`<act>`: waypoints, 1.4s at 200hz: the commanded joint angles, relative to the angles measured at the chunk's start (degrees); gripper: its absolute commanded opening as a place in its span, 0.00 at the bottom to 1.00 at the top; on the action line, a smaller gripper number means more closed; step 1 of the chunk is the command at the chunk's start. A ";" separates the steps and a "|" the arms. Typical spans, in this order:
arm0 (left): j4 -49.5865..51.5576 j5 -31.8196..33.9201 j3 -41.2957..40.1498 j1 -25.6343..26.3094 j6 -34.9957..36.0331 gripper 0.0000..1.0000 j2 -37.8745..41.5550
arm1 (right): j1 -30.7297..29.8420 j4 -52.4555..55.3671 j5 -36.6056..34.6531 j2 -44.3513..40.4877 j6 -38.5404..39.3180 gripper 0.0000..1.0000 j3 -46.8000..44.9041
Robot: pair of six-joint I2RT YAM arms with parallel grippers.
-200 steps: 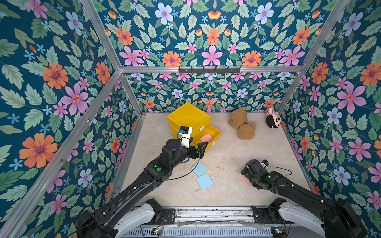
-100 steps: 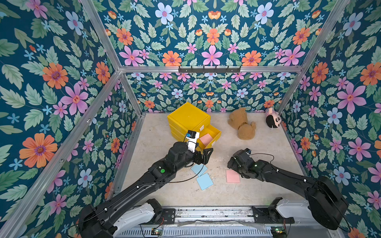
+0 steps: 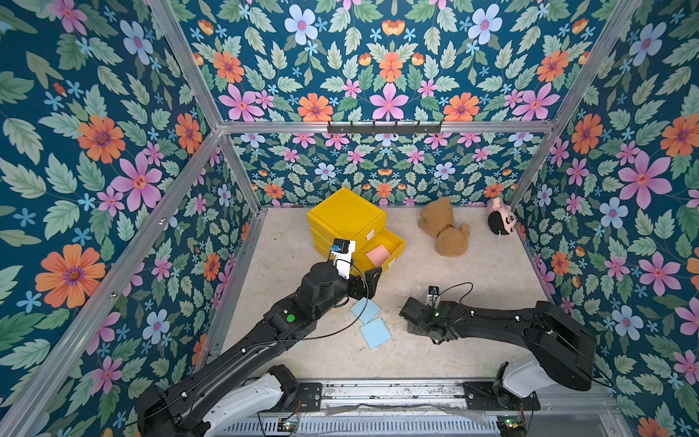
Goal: Please put the sticky notes in the drawer by color
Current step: Pick up the sticky notes from the center of the board.
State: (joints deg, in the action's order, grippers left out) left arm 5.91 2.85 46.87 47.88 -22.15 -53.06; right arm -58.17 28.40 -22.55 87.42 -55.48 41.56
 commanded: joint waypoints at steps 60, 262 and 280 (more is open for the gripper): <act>0.11 0.40 0.90 0.02 0.49 1.00 -0.42 | -0.03 -7.09 3.53 -1.72 0.30 0.89 -5.77; 5.15 1.94 3.05 -0.15 -3.51 1.00 -3.46 | -0.01 -3.29 0.77 0.84 1.43 0.89 -1.54; 5.43 2.04 3.05 -0.15 -3.34 1.00 -3.28 | -0.07 -3.49 0.93 1.44 1.34 0.85 -1.44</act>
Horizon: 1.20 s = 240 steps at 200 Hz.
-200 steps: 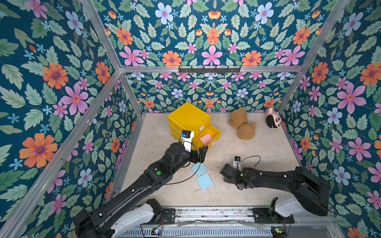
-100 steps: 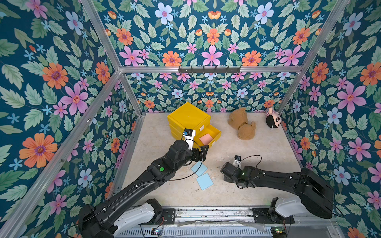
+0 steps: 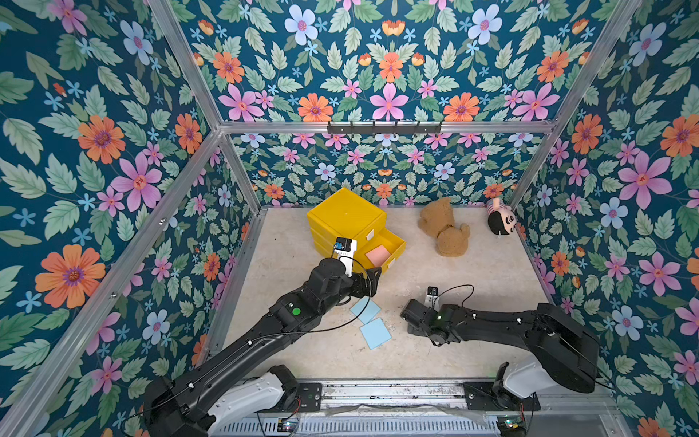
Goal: Please put the sticky notes in the drawer by color
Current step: Pick up the sticky notes from the center of the board.
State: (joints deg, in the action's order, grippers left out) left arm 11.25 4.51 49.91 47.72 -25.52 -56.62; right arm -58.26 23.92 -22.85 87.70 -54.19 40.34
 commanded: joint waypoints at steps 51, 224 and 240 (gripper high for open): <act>-0.36 0.15 -0.14 -0.09 -0.19 1.00 -0.35 | -0.01 2.59 0.63 -1.40 0.03 0.78 0.13; -12.77 -21.71 1.57 1.14 -27.01 1.00 -17.46 | -0.01 -16.62 2.14 -25.83 17.86 0.78 -5.11; -15.48 -24.42 1.63 1.14 -27.56 1.00 -19.65 | 0.07 -18.03 3.17 -28.29 18.63 0.78 -5.83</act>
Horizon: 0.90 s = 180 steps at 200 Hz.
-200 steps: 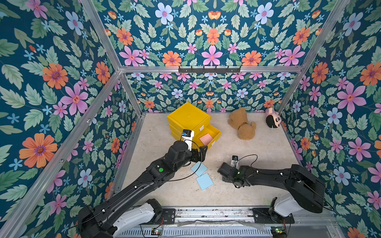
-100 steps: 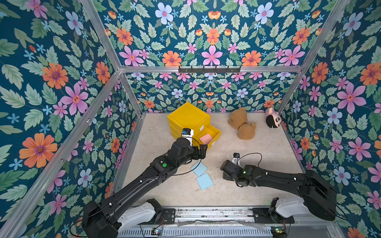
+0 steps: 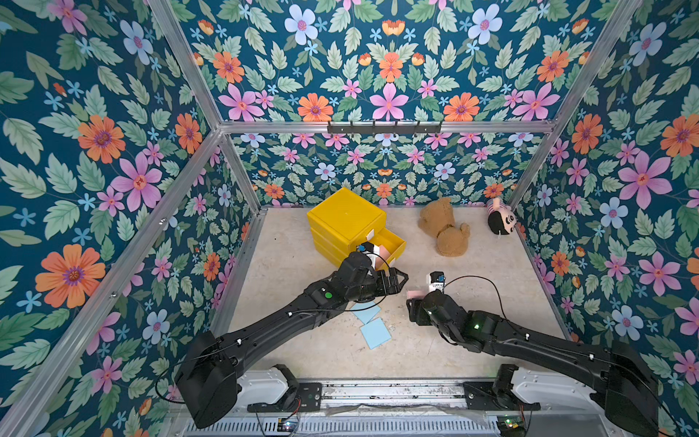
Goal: Please put the sticky notes in the drawer by color
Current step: Pick up the sticky notes from the center of the board.
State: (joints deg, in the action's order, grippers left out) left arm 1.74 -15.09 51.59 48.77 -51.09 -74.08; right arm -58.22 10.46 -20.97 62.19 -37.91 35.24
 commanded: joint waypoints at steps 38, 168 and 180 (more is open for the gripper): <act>-13.03 -10.73 -0.48 0.27 -1.56 0.94 -6.42 | -0.03 -7.64 3.37 -6.95 3.27 0.78 -2.29; -20.05 -16.33 -2.46 1.45 -4.72 0.41 -8.97 | 1.26 -6.86 3.75 -6.91 2.41 0.78 -1.78; -19.60 -16.11 -2.34 1.33 -4.42 0.37 -8.88 | 1.26 -6.86 3.83 -7.07 2.32 0.78 -1.90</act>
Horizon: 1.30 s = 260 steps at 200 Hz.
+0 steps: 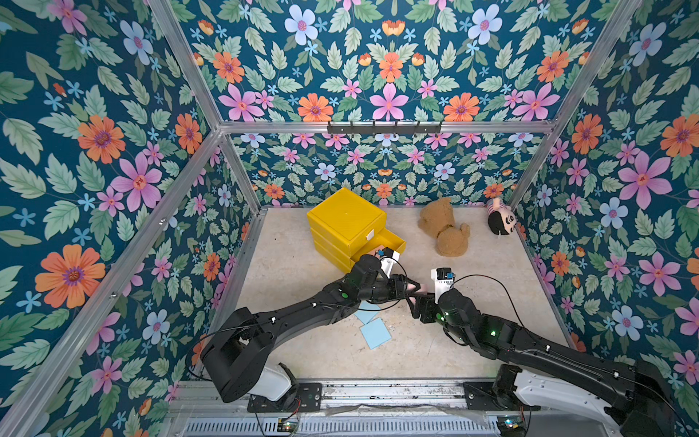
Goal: Please put the sticky notes in the drawer by color
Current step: Pick up the sticky notes from the center of the board.
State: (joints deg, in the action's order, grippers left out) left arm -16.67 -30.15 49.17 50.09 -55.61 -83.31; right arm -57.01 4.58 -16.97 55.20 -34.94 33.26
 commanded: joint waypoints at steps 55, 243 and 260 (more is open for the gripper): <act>1.97 0.19 1.01 -0.25 1.93 0.19 1.27 | 0.06 -1.02 0.28 -0.79 -0.83 0.78 0.12; -15.95 -23.19 -3.51 -13.35 -4.93 0.00 11.74 | 26.34 -65.13 60.01 -6.30 -25.54 0.96 -18.75; -20.92 -23.73 -4.01 -13.33 -8.83 0.00 11.74 | 26.34 -69.79 61.33 -4.37 -27.06 0.92 -19.08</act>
State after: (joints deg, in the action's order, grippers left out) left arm -26.37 -50.11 45.54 36.82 -57.78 -71.70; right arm -30.74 -50.13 38.68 48.93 -57.56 14.46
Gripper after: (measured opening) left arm 0.171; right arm 0.940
